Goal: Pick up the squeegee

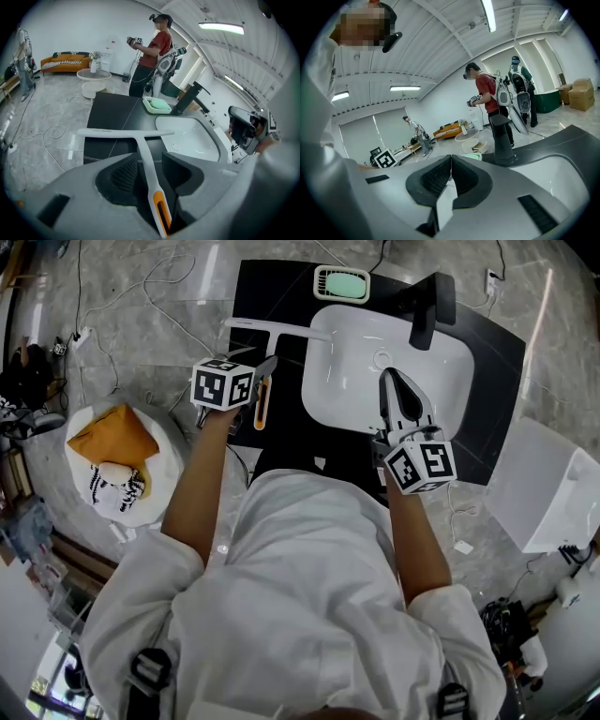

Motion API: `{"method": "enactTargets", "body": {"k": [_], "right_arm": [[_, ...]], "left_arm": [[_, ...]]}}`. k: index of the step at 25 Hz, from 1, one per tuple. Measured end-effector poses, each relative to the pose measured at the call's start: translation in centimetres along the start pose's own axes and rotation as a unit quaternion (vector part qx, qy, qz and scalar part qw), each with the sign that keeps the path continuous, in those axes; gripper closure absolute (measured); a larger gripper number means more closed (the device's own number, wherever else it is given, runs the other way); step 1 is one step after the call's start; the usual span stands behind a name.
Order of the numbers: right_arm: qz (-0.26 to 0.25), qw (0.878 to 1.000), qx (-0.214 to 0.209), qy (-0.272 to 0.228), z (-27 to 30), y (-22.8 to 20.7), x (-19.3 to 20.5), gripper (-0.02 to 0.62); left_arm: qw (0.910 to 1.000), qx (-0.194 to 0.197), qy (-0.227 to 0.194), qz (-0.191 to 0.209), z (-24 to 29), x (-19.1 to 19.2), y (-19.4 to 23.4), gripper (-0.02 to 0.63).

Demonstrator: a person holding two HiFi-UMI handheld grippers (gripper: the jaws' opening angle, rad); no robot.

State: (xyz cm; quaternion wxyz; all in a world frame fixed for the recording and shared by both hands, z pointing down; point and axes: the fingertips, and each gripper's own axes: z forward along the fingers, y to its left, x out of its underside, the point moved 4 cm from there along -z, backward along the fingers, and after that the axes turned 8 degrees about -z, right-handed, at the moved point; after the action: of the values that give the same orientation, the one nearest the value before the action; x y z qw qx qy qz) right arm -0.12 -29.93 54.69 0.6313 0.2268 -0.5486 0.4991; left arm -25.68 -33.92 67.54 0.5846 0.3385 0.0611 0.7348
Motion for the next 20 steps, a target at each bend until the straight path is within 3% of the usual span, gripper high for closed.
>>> {"method": "enactTargets", "body": {"k": [9,20], "right_arm": [[0.018,1.0,-0.007,0.008,0.2,0.5,1.1,0.581],[0.021,1.0,-0.01,0.004,-0.1,-0.2,1.1,0.581]], "left_arm": [[0.9993,-0.024,0.025,-0.018,1.6,0.4,0.7,0.44],[0.9983,-0.044,0.033,-0.021,2.2,0.3,0.4,0.488]]}}
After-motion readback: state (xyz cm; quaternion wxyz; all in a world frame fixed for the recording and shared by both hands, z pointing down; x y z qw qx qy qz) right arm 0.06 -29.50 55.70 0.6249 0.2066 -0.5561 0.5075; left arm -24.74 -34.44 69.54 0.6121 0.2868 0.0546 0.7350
